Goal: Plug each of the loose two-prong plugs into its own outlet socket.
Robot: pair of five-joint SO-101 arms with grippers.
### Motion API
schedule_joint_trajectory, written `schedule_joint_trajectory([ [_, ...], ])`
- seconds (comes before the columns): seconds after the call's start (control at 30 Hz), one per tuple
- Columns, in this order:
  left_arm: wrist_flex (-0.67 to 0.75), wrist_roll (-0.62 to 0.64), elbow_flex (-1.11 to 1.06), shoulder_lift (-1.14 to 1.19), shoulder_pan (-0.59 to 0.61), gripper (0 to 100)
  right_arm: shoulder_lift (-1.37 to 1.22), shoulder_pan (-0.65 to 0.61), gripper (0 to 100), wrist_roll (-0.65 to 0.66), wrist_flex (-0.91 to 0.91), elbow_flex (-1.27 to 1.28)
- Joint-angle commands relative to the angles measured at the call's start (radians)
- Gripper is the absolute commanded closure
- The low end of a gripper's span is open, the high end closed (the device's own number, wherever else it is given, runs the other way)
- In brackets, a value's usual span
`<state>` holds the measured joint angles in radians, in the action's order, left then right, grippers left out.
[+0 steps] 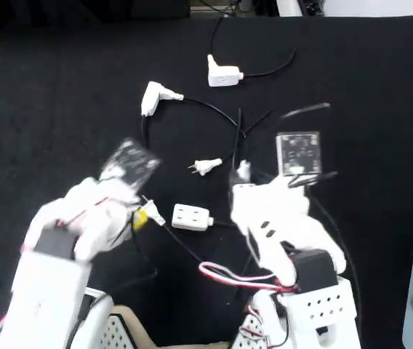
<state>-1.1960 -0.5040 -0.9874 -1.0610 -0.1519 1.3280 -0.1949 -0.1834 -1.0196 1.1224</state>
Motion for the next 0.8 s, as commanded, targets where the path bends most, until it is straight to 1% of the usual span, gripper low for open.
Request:
schedule_joint_trajectory([
  [0.0,0.021,-0.133,0.142,0.230,-0.090,73,0.012,0.061,98.7,-0.005,0.012,-0.007],
  [0.17,0.043,-0.235,0.219,0.411,-0.193,73,0.012,0.077,98.7,-0.003,0.012,-0.007],
  [0.37,0.242,-0.269,0.228,0.575,-0.262,73,0.012,0.077,98.7,-0.005,0.012,-0.005],
  [0.5,0.282,-0.308,0.243,0.678,-0.305,73,0.012,0.077,98.7,-0.006,0.012,-0.005],
  [0.77,0.411,-0.321,0.271,0.809,-0.317,73,0.012,0.077,98.7,-0.009,0.012,-0.005],
])
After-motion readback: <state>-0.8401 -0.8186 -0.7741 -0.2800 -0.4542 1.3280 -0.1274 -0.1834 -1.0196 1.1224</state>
